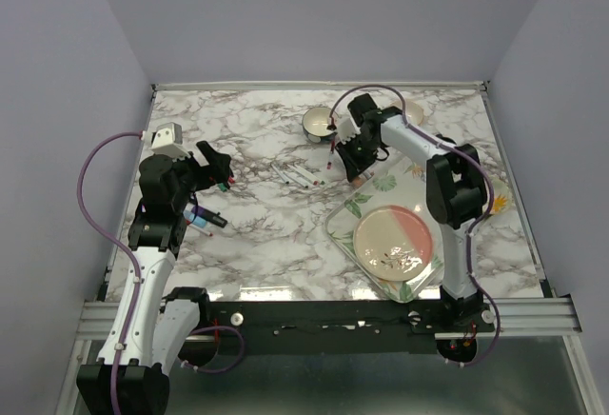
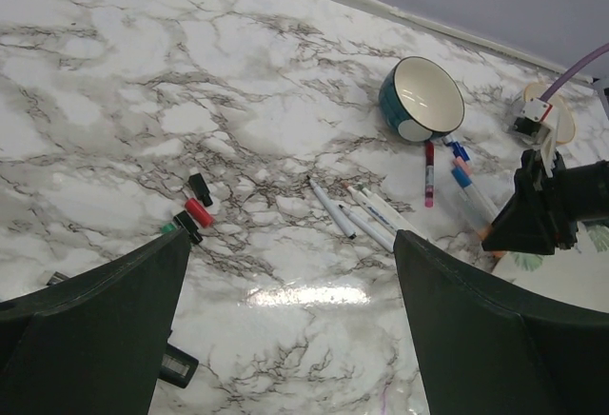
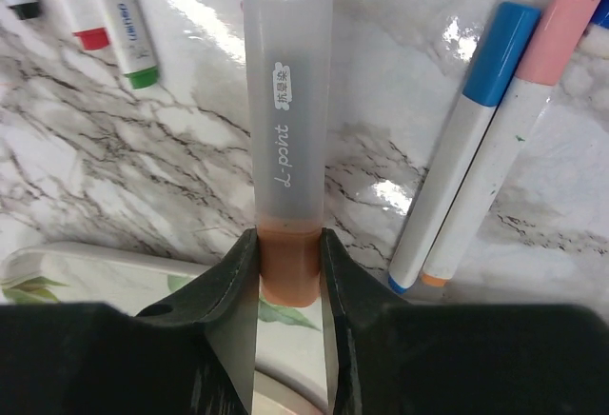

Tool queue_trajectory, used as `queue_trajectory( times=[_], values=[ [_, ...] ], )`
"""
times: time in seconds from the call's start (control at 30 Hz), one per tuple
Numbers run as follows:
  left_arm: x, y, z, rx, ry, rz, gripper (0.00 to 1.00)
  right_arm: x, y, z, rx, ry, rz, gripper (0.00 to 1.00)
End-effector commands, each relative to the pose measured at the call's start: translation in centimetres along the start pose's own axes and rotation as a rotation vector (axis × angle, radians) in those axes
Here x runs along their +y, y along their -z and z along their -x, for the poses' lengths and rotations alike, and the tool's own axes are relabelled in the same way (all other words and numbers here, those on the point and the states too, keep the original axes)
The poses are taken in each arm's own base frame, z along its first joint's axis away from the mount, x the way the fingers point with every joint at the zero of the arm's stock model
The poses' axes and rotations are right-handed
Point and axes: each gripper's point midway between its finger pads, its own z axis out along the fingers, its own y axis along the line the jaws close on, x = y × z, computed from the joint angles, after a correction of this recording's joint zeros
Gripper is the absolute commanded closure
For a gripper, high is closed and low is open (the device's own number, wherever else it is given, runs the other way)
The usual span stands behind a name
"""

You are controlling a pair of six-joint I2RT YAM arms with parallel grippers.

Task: Open the pen caps
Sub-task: Grab a pen on the table with the right arm, then pass the pen from the right arm to the left

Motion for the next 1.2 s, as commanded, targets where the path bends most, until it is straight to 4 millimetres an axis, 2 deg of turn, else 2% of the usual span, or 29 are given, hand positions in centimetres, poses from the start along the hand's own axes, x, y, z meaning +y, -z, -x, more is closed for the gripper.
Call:
queue_trajectory(
  times=[0.0,0.2,0.27,0.3,0.4,0.43,0.47,0.53,0.57,0.7,0.73,0.77,0.87,0.9,0.93,1.1,1.13,1.17],
  values=[
    [-0.5,0.1,-0.2,0.009,-0.009,-0.038,0.03,2.2,2.7,1.3,-0.071,0.03,0.065,0.99],
    [-0.6,-0.1,-0.4,0.02,-0.004,-0.047,0.01,3.7,4.5,0.9,-0.105,0.05,0.107,0.99],
    [-0.9,0.0,-0.5,0.024,0.0,-0.063,0.01,4.2,4.4,0.1,-0.099,0.051,0.129,0.99],
    [-1.0,-0.1,-0.6,0.03,0.002,-0.069,0.01,4.9,5.1,0.1,-0.12,0.061,0.152,0.99],
    [-1.9,-0.2,-0.9,0.042,0.018,-0.124,0.01,6.5,5.5,-1.1,-0.129,0.069,0.219,0.99],
    [-2.3,-0.3,-0.8,0.04,0.022,-0.143,0.01,7.0,6.3,-1.0,-0.154,0.084,0.232,0.99],
    [-3.0,-0.2,-1.2,0.057,0.039,-0.187,0.01,7.7,6.2,-1.8,-0.146,0.081,0.258,1.0],
    [-4.0,-0.2,-1.1,0.054,0.055,-0.243,0.01,9.0,7.3,-1.9,-0.191,0.102,0.311,0.99],
    [-4.5,-0.2,-1.7,0.071,0.078,-0.275,0.01,9.4,7.5,-2.0,-0.202,0.106,0.33,0.99],
    [-6.7,0.6,-2.6,0.08,0.277,-0.402,0.01,11.6,8.6,-2.9,-0.248,0.136,0.429,0.99],
    [-7.5,0.9,-1.7,0.034,0.296,-0.455,0.01,12.3,9.0,-2.7,-0.27,0.145,0.467,0.99],
    [-7.7,1.0,-3.1,0.06,0.334,-0.471,0.01,12.8,9.6,-2.6,-0.29,0.155,0.485,0.99],
    [-9.3,1.7,-3.6,0.061,0.405,-0.512,0.03,14.3,10.4,-2.5,-0.325,0.165,0.566,0.99],
    [-10.8,2.2,-4.3,0.09,0.404,-0.545,0.03,14.5,10.7,-2.4,-0.334,0.168,0.581,0.99],
    [-10.9,1.9,-4.2,0.066,0.413,-0.516,0.03,15.0,10.9,-2.4,-0.345,0.174,0.605,0.99],
    [-13.4,1.8,-5.9,0.079,0.465,-0.507,0.05,15.8,11.3,-2.4,-0.357,0.178,0.646,0.99],
    [-14.2,1.7,-6.7,0.103,0.473,-0.513,0.06,16.0,11.4,-2.3,-0.36,0.181,0.656,1.0],
    [-14.2,1.3,-6.6,0.086,0.487,-0.492,0.07,16.1,11.5,-2.3,-0.361,0.183,0.663,0.99]
  ],
)
